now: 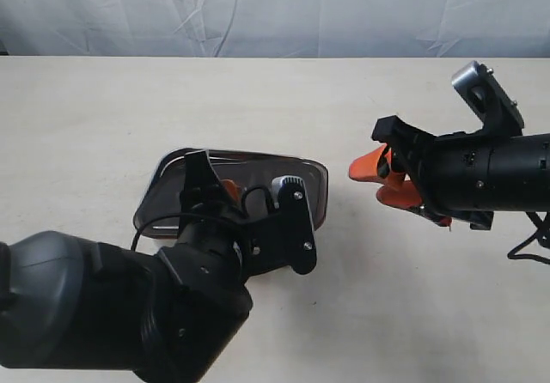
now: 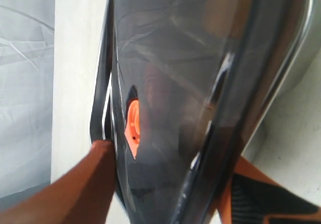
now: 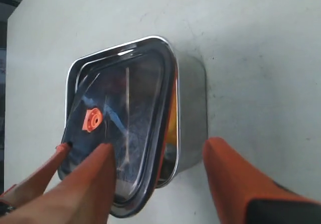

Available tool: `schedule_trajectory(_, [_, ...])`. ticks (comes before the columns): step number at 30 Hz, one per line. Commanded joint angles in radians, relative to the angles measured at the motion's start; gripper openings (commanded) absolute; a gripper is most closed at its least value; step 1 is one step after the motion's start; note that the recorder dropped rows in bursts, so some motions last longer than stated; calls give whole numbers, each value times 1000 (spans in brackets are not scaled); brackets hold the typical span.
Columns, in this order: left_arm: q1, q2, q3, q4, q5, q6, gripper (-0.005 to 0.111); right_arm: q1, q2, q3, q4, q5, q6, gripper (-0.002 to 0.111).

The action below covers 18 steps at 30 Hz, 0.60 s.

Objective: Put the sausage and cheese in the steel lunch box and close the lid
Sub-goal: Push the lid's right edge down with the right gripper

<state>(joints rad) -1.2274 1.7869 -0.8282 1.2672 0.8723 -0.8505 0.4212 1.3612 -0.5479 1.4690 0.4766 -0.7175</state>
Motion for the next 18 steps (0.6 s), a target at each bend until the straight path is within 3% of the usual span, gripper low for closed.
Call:
schedule_trajectory(1, [-12, -7, 7, -36, -10, -2, 54, -1, 55, 4, 55, 62, -64, 53])
schedule_trajectory(8, [-12, -7, 7, -36, -10, -2, 54, -1, 137, 4, 205, 154, -212, 53])
schedule_trajectory(13, [-12, -7, 7, -38, -5, -2, 54, 53, 177, 4, 231, 124, -233, 53])
schedule_trajectory(15, [-12, -7, 7, -38, 4, -2, 54, 85, 196, 4, 249, 102, -243, 49])
schedule_trajectory(18, [-12, -7, 7, -38, 22, -2, 54, 120, 215, 4, 275, 66, -259, 33])
